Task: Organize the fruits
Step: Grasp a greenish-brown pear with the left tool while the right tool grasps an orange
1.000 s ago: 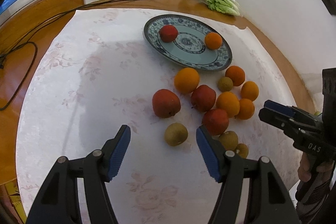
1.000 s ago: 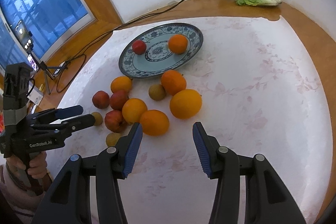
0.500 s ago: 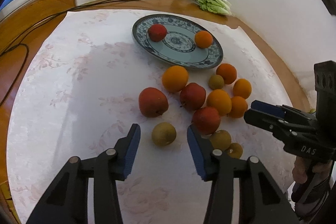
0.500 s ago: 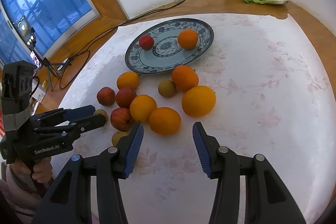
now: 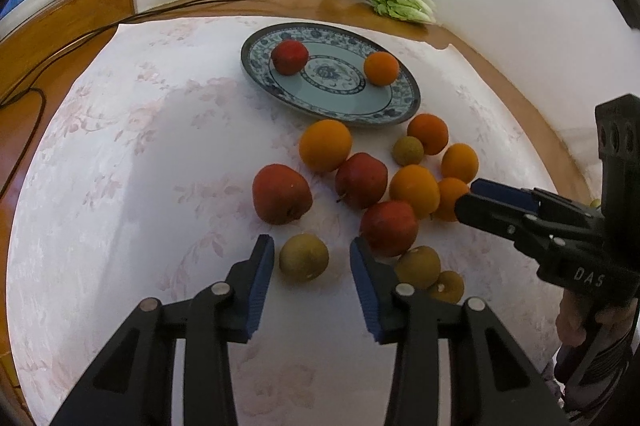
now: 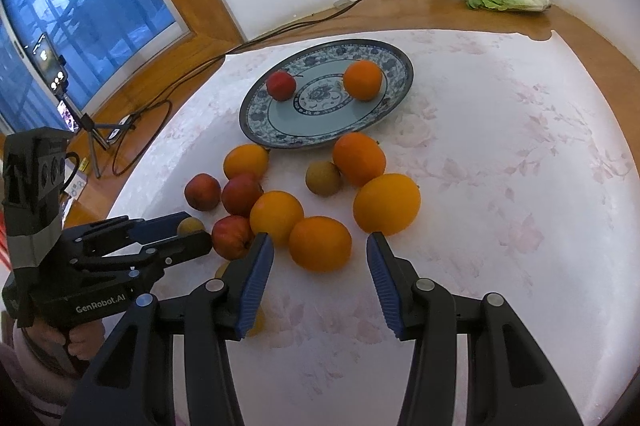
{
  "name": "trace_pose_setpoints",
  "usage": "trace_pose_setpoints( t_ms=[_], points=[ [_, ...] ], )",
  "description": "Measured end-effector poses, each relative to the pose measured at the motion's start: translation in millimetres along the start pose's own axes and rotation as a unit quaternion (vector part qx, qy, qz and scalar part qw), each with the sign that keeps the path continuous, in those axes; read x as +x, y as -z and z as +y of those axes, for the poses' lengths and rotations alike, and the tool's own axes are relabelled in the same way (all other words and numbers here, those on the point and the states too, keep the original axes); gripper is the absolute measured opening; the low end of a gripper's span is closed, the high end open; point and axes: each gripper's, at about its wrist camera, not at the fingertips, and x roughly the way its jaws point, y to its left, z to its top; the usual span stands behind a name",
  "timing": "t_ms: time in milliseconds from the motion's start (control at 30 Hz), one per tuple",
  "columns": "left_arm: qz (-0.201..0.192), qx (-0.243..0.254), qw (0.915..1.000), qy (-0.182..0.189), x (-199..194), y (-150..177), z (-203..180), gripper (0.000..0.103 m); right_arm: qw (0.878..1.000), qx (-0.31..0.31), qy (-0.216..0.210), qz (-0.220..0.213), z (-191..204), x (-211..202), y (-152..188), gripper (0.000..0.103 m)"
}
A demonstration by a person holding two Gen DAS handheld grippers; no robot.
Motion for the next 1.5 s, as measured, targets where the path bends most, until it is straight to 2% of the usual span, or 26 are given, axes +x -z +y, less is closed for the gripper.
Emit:
trace_pose_setpoints(
  t_ms=[367,500,700,967,1067,1233,1500],
  points=[
    [-0.002,-0.011,0.9999,0.006,1,-1,3,0.042,1.000,0.002,-0.010,0.002,3,7,2,0.047],
    [-0.003,-0.009,0.9999,0.005,1,-1,3,0.042,1.000,0.005,0.000,0.002,1,9,3,0.041],
    [0.000,-0.012,0.9999,0.000,1,-1,2,0.042,1.000,0.007,0.000,0.006,-1,13,5,0.040],
    [-0.002,-0.009,1.0000,0.001,1,0,3,0.042,1.000,-0.011,0.020,0.006,6,14,6,0.037],
    [-0.004,-0.012,0.9999,0.001,0,0,4,0.038,0.999,-0.020,0.032,0.008,10,14,7,0.036],
    [-0.001,-0.018,0.9998,-0.001,-1,0,8,0.026,0.999,-0.023,0.043,0.009,13,14,7,0.036],
    [-0.001,-0.024,0.9997,0.007,-8,-2,12,0.026,0.999,-0.017,0.040,-0.004,13,6,4,0.036]
  ],
)
